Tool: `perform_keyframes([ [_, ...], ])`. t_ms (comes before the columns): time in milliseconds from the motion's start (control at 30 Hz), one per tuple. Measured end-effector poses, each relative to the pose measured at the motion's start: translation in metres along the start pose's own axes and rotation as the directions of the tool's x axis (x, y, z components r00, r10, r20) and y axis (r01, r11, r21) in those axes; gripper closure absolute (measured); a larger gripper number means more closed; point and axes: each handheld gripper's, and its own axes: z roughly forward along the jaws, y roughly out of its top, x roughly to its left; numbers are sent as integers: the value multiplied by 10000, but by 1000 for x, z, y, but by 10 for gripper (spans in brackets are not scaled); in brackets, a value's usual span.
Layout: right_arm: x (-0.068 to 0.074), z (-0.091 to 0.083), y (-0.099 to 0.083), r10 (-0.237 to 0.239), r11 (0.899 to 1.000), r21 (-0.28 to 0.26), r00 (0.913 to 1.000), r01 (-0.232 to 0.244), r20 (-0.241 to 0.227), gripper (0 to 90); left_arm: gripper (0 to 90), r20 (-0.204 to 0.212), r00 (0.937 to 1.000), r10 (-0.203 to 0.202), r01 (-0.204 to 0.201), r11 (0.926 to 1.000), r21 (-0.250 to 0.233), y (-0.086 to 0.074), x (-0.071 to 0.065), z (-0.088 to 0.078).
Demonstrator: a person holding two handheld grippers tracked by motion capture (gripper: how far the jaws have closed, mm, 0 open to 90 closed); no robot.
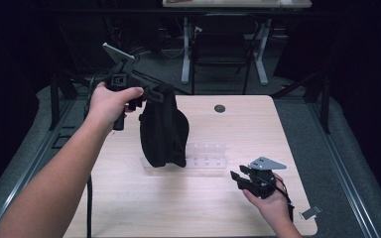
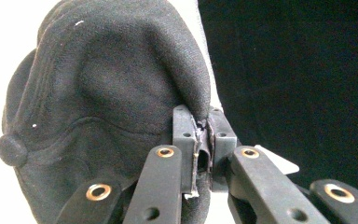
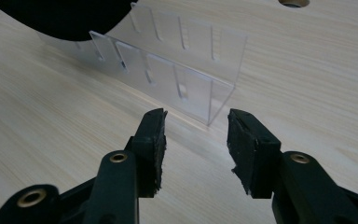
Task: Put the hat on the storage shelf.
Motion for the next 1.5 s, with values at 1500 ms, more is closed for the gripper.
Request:
perform_keyframes([
  [1500,95,64,73,-1430,9895,-101,9685,1440,-2039,613,849,342,9992,210,-212,9998,57,0,-8,15],
])
